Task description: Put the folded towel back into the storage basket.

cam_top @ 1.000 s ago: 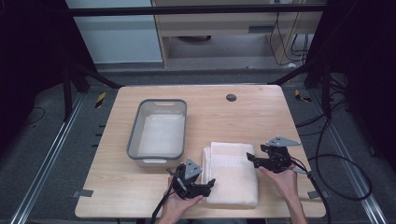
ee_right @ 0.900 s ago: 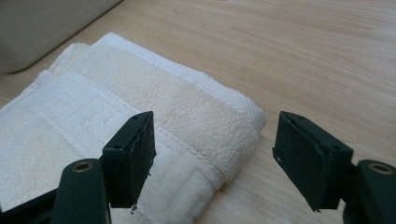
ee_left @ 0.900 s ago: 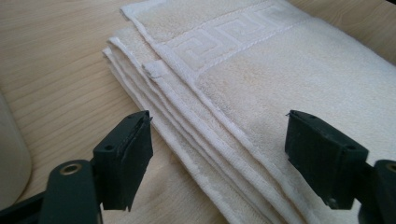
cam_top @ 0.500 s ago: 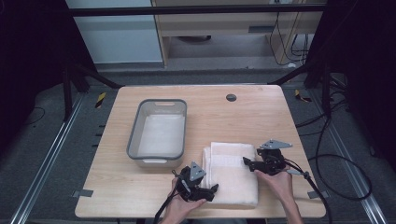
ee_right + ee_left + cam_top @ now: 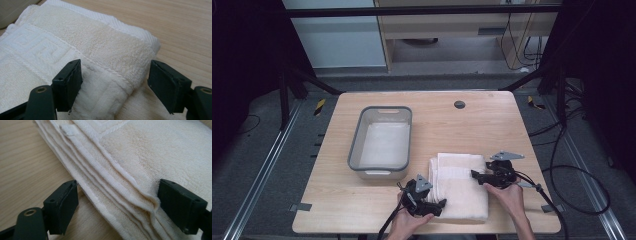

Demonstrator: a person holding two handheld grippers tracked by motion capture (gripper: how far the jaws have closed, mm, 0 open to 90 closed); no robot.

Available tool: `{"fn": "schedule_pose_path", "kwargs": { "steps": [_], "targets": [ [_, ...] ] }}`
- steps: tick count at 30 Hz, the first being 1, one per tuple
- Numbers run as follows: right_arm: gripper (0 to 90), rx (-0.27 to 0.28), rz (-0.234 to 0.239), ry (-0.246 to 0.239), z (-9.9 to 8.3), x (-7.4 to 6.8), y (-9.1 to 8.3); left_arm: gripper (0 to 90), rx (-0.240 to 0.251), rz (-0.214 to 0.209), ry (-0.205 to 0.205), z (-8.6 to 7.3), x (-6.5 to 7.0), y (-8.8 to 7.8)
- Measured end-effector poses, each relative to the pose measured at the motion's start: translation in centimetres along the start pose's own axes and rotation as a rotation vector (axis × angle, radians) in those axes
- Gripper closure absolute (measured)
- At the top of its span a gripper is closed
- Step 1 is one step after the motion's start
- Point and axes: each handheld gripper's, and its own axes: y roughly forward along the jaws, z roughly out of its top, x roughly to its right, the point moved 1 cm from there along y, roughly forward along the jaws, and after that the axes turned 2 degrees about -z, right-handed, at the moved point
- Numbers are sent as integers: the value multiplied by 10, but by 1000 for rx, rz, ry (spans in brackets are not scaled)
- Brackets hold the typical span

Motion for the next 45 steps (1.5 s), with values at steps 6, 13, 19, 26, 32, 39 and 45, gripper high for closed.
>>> {"fn": "schedule_pose_path", "kwargs": {
  "steps": [6, 13, 19, 26, 32, 39, 45],
  "targets": [
    [284, -19, 15, 29, -1, -1, 4, 163, 2, -4, -3, -1, 0, 2],
    [358, -41, 53, 78, -1, -2, 8, 255, -6, -38, -2, 0, 2, 1],
    [443, -49, 85, 94, -1, -3, 8, 351, -17, -69, -10, 2, 2, 1],
    [583, -43, 113, 102, 0, -4, 7, 537, -16, -130, -51, 2, 1, 0],
    [686, -29, 134, 109, 2, -4, 5, 650, 7, -118, -38, 2, 4, -4],
    [710, -22, 137, 103, 6, -4, -1, 690, 31, -137, -50, 4, 4, -11],
    [710, 29, 130, 62, 14, -11, -13, 694, 58, -126, -27, 11, 6, -22]
  ]
}}
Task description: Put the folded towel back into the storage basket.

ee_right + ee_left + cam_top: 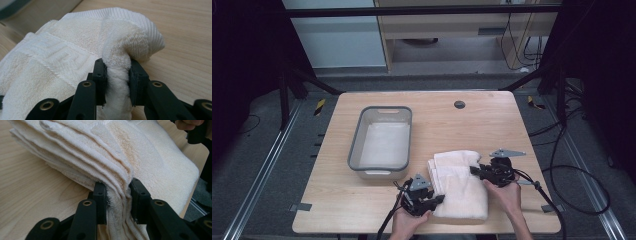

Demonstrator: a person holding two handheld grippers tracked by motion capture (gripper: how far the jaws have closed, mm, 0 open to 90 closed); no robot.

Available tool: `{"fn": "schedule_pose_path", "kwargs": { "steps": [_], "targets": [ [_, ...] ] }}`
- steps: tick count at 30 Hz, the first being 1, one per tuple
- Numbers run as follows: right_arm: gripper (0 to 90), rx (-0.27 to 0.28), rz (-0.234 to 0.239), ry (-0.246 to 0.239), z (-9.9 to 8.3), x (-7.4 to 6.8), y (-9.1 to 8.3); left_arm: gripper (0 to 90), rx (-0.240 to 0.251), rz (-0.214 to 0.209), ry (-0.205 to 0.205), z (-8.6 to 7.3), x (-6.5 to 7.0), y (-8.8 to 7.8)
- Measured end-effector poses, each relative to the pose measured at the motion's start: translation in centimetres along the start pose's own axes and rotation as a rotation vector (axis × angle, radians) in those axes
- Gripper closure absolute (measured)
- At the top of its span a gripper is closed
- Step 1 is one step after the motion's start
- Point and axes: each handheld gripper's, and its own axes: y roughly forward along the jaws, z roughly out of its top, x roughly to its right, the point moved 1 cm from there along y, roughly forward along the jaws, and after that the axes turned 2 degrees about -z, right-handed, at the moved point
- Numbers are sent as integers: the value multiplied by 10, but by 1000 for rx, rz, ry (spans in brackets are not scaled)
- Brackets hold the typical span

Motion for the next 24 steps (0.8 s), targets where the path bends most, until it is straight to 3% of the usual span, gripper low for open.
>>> {"fn": "schedule_pose_path", "kwargs": {
  "steps": [3, 8, 17, 24],
  "targets": [
    [709, 24, 16, 14, 3, -1, -7, 694, 15, -1, 3, 5, 2, -6],
    [708, 63, 1, -27, 11, -8, -15, 694, 34, 19, 26, 11, 6, -15],
    [707, 137, 13, -41, 22, -17, -25, 694, 65, 54, 73, 24, 11, -32],
    [707, 154, 5, -65, 29, -22, -31, 693, 75, 59, 84, 29, 13, -38]
  ]
}}
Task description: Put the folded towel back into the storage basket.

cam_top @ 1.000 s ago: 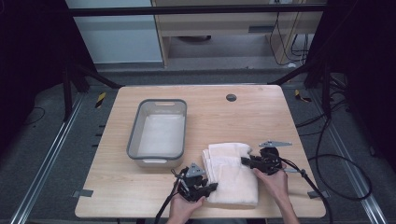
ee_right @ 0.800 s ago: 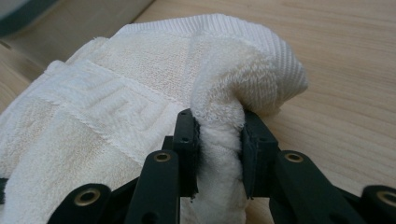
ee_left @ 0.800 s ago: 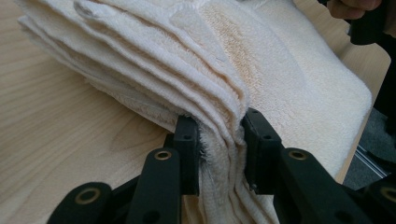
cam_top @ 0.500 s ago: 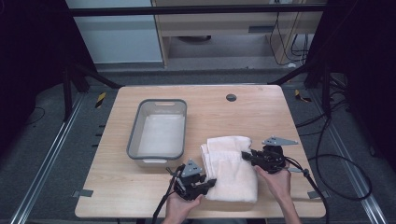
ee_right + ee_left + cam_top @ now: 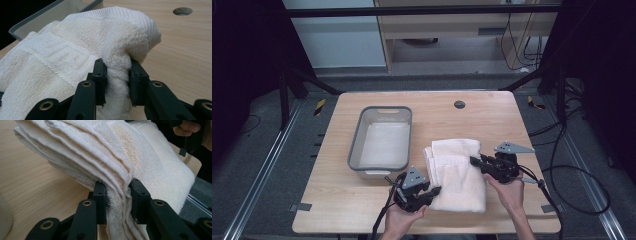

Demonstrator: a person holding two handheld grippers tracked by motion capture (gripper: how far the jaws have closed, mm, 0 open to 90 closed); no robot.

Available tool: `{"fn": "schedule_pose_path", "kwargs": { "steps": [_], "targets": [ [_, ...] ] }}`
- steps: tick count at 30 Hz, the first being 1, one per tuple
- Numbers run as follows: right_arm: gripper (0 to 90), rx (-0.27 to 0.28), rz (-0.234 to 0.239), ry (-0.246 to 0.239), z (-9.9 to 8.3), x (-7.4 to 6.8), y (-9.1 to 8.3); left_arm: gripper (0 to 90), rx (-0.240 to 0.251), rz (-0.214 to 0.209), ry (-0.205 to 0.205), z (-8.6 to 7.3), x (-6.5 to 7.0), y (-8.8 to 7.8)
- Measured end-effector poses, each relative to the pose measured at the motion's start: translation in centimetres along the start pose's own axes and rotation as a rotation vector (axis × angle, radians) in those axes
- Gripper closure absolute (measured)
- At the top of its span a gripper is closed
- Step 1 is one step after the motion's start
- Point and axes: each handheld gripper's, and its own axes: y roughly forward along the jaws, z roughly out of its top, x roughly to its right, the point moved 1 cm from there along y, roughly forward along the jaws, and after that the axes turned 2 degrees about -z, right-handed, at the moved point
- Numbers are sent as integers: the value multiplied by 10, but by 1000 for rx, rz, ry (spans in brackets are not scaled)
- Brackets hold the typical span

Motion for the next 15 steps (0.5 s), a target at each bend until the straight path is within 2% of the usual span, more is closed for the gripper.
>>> {"fn": "schedule_pose_path", "kwargs": {
  "steps": [15],
  "targets": [
    [708, 54, -8, -38, 26, -12, -2, 693, 40, 32, 25, 17, -4, -18]
  ]
}}
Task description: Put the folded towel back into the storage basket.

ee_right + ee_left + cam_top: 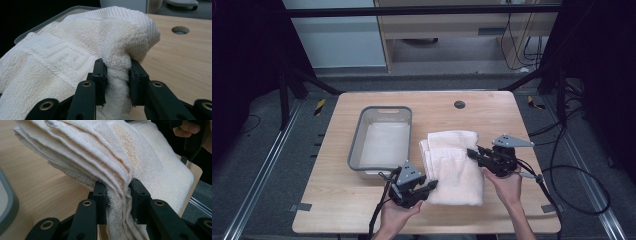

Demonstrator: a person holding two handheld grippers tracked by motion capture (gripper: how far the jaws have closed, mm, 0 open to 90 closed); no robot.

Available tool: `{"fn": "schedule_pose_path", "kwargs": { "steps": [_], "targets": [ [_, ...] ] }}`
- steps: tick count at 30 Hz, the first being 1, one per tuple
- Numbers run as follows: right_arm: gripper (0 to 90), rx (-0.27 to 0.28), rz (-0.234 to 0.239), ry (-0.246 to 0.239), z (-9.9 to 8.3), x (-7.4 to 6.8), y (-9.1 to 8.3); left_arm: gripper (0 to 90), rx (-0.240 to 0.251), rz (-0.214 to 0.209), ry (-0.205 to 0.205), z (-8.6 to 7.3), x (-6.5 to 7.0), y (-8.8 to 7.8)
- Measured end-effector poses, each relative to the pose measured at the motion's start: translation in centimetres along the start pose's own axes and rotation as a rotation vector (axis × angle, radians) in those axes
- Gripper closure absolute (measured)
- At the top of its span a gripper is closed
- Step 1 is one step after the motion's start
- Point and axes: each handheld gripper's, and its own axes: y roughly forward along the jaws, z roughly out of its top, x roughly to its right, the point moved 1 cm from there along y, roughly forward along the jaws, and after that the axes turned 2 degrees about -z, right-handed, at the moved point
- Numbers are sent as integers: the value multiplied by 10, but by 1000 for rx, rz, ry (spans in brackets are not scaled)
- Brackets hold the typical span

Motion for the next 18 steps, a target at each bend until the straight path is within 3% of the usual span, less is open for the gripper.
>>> {"fn": "schedule_pose_path", "kwargs": {
  "steps": [18],
  "targets": [
    [708, 54, -7, -33, 30, -14, 8, 693, 36, 27, 20, 20, -16, -21]
  ]
}}
